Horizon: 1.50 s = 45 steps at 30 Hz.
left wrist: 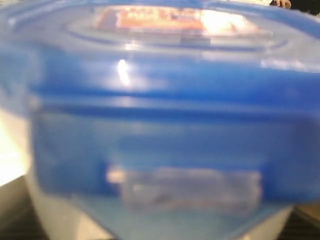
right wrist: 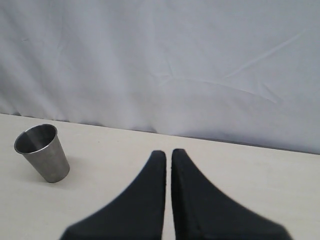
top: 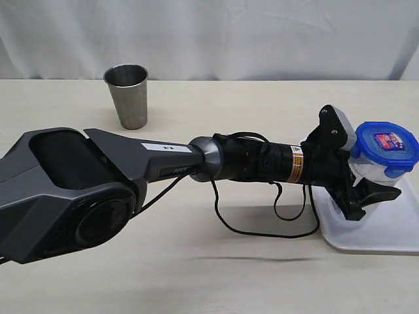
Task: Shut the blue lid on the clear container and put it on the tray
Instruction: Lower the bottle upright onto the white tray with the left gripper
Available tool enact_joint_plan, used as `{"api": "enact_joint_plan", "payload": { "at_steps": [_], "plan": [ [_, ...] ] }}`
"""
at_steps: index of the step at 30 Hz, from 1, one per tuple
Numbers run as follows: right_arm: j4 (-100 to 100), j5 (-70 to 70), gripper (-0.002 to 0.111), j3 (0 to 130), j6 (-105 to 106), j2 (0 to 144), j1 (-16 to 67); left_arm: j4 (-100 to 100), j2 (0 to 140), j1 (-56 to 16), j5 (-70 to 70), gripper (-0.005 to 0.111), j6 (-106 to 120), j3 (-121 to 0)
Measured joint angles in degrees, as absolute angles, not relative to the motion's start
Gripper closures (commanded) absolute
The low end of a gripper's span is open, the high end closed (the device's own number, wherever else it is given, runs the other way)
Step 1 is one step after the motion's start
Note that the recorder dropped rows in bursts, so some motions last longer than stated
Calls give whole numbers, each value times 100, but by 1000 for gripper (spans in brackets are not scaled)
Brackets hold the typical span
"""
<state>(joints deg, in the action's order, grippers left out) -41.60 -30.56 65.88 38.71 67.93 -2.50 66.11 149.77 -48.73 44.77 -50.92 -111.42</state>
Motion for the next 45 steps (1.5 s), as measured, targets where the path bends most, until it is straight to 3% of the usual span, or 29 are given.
{"api": "enact_joint_plan", "payload": {
  "at_steps": [2,14,15,18,45],
  "plan": [
    [-4160,-3056,104,6588,3871,6793,-250,6611,14977,-4873,4463,23,-5092,-11142],
    [-4160,-3091,104,6588,3871,6793,-250,6634,14977,-4873,4393,22,-5092,-11142],
    [-4160,-3091,104,6588,3871,6793,-250,6646,14977,-4873,4364,13,-5092,-11142],
    [-4160,-3091,104,6588,3883,6793,-250,6690,14977,-4873,4176,2,-5092,-11142],
    [-4160,-3091,104,6588,3937,6793,-250,8339,14977,-4424,5155,2,-6380,-11142]
  ]
}}
